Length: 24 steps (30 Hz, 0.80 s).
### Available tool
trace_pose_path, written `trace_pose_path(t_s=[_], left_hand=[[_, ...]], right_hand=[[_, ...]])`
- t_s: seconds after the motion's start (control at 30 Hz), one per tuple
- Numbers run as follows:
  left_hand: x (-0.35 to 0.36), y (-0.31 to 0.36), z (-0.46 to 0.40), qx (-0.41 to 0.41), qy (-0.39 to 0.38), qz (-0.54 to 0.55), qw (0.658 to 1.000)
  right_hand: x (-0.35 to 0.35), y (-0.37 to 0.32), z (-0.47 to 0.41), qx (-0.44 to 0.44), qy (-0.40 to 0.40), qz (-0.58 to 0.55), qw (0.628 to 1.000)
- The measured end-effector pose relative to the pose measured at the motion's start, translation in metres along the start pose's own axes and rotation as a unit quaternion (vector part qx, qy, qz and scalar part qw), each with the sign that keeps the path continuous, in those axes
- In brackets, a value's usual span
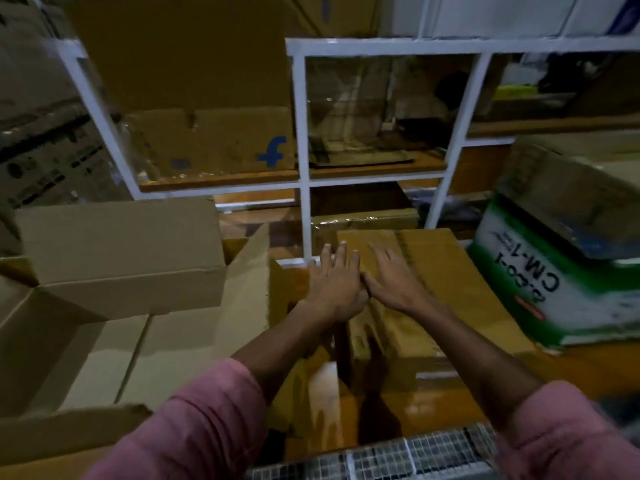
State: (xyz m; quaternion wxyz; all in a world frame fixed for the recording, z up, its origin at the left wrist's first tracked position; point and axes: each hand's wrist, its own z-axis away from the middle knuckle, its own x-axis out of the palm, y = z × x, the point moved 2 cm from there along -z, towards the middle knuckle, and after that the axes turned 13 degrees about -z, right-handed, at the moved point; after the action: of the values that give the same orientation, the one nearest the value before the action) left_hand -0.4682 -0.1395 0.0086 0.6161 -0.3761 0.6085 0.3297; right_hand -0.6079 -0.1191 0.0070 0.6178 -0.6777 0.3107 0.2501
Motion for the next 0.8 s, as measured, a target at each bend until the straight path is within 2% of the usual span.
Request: trace_pose_path(t_s=[0.3,0.43,0.53,0.67,0.8], left_hand=[[0.076,0.082,0.021,0.009,-0.118,0.054,0.992],[0.093,0.118,0.002,-0.024,-0.112,0.071,0.991],[0.112,0.151,-0.012,-0.093,-0.125,0.123,0.98],[0.135,0.174,-0.02,-0.179,-0.036,0.052,0.982],[0.148,0.177,-0.019,-0.166,0.014,0.005,0.986]], right_hand=[[-0.001,0.151,0.058,0.172,-0.041,0.103,0.979],[-0.017,0.194,0.063,0.175,-0.054,0.154,0.971],[-0.044,0.224,0.055,0.17,-0.065,0.171,0.968],[-0.07,0.259,0.046,0.151,-0.067,0.129,0.978],[-0.066,0.269,0.053,0.134,-0.053,0.127,0.981]])
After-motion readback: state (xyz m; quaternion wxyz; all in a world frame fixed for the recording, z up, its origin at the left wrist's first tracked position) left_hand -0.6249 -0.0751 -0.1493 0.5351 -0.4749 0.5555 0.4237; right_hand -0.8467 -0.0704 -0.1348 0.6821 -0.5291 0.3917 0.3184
